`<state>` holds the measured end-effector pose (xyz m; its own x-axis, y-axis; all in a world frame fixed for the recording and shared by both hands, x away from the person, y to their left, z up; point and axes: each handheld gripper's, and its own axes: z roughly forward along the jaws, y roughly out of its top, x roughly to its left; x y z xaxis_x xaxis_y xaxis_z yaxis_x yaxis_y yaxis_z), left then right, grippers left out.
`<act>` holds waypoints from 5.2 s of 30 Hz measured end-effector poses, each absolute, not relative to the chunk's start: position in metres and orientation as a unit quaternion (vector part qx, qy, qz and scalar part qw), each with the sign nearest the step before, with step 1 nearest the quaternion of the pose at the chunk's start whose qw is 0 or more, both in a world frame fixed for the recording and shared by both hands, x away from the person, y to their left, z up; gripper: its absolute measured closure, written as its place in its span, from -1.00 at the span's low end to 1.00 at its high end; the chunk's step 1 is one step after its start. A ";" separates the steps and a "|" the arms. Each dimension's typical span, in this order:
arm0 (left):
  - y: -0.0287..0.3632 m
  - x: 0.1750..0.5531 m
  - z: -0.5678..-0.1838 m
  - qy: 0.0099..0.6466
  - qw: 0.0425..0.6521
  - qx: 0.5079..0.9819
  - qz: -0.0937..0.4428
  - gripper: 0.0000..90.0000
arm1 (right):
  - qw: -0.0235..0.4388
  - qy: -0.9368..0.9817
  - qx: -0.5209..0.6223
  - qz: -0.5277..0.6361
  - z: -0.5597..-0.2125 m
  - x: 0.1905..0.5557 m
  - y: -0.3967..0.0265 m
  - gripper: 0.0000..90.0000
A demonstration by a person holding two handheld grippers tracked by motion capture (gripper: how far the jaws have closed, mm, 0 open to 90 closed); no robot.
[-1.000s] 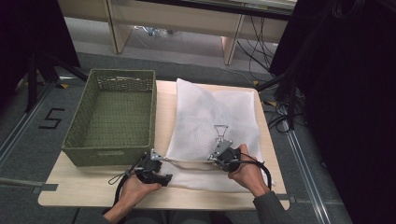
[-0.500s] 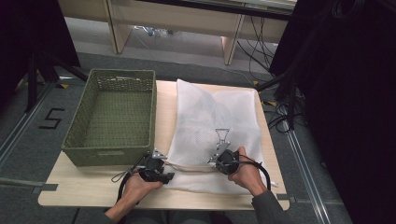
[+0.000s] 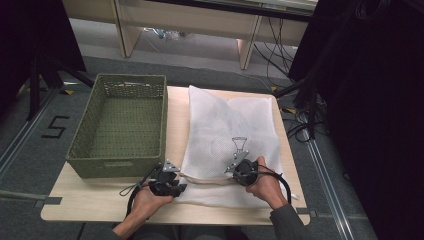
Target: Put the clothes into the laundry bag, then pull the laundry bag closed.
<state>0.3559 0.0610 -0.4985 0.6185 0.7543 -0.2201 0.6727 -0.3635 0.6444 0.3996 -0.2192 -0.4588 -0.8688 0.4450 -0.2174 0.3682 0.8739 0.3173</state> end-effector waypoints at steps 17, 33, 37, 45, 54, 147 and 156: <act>0.060 0.349 -0.496 0.436 0.358 0.825 -0.005 0.63 | 0.149 0.956 0.218 0.130 -0.458 0.403 -0.224 0.91; 0.056 0.346 -0.495 0.425 0.359 0.831 0.020 0.78 | 0.111 0.935 0.253 0.222 -0.416 0.383 -0.218 0.18; 0.057 0.346 -0.494 0.426 0.356 0.832 0.013 0.63 | 0.109 0.917 0.253 0.288 -0.395 0.378 -0.212 0.17; 0.065 0.344 -0.493 0.428 0.350 0.833 -0.010 0.35 | 0.126 0.904 0.264 0.311 -0.395 0.386 -0.202 0.18; 0.065 0.340 -0.497 0.430 0.352 0.832 -0.009 0.54 | 0.092 0.905 0.253 0.328 -0.398 0.388 -0.171 0.22; 0.057 0.338 -0.486 0.391 0.370 0.842 0.037 0.44 | -0.009 0.943 0.195 0.270 -0.455 0.403 -0.126 0.81; 0.070 0.358 -0.480 0.423 0.393 0.816 0.008 0.43 | -0.001 0.946 0.184 0.268 -0.452 0.400 -0.126 0.82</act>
<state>0.3585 0.0698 -0.4797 0.6418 0.6967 -0.3205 0.6847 -0.3325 0.6486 0.4004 -0.1261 -0.4522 -0.9323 0.3473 0.1006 0.3484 0.7885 0.5069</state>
